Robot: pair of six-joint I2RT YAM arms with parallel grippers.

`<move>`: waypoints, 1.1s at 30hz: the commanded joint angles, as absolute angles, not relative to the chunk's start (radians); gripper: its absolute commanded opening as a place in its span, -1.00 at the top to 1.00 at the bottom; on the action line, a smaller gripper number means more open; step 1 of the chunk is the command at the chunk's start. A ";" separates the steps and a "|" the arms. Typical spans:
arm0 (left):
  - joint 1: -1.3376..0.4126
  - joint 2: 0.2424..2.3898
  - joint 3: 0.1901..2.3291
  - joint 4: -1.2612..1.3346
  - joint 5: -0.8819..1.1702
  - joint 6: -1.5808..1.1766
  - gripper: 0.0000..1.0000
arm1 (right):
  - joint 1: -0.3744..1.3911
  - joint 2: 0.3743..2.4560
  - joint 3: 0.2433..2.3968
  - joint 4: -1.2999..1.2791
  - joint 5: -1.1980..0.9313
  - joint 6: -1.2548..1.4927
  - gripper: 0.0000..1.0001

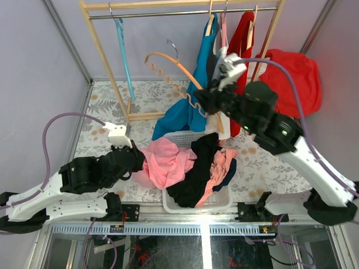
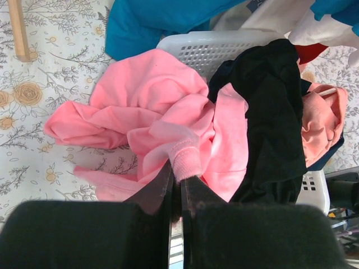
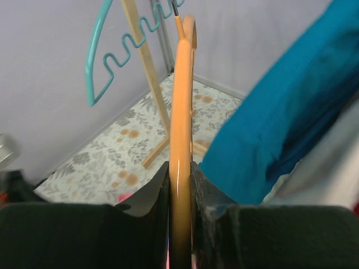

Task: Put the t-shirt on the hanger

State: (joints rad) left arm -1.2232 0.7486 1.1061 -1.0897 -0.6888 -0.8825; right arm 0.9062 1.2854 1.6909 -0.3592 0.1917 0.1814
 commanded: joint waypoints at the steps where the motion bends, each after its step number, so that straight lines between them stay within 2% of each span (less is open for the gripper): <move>1: -1.227 0.813 1.154 -0.996 -0.721 -0.858 1.00 | 0.900 1.060 1.605 -0.320 0.121 0.219 1.00; 9: -1.224 0.950 1.227 -0.926 -0.730 -0.793 1.00 | 0.900 0.752 1.493 -0.573 0.094 0.300 1.00; 16: -1.206 1.097 1.374 -0.878 -0.726 -0.686 1.00 | 0.899 0.548 1.489 -0.819 0.088 0.398 1.00; 25: -1.142 1.159 1.551 -0.902 -0.727 -0.587 1.00 | 0.900 0.496 1.465 -0.913 -0.106 0.467 1.00; 33: -1.123 1.143 1.560 -0.909 -0.721 -0.575 1.00 | 0.899 0.521 1.401 -0.859 -0.202 0.490 1.00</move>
